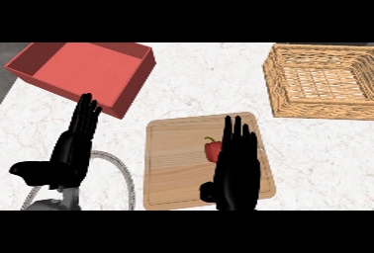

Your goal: Pick the bell pepper from the cutting board and place it in the basket

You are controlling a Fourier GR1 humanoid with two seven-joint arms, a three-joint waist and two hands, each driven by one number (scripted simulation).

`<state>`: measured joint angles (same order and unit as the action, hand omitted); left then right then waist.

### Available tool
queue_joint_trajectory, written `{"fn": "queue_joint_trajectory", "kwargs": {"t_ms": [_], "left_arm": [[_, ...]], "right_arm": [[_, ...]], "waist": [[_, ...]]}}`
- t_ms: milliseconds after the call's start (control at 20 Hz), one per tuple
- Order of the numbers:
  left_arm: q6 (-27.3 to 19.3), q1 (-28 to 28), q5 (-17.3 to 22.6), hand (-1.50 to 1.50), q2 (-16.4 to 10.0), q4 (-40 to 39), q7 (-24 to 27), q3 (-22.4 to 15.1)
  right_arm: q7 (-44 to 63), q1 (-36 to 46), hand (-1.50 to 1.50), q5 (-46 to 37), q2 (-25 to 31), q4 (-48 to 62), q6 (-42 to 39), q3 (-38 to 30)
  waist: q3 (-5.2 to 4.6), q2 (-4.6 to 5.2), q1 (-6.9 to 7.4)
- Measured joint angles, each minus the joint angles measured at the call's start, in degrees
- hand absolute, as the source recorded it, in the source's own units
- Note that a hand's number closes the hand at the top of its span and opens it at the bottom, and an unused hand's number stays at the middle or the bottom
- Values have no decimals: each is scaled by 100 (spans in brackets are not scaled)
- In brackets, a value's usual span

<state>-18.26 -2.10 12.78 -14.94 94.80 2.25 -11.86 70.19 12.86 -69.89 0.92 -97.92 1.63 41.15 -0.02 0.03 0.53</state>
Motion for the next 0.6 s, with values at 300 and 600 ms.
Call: {"fn": "queue_joint_trajectory", "kwargs": {"t_ms": [300,600], "left_arm": [[-2,36,-96,0,105,16,-23,-62],[20,37,-132,0,119,19,-27,38]], "right_arm": [[-94,120,-150,130,-5,402,217,-153],[-178,110,-150,295,-11,747,387,-291]], "waist": [[1,-1,3],[2,0,-3]]}}
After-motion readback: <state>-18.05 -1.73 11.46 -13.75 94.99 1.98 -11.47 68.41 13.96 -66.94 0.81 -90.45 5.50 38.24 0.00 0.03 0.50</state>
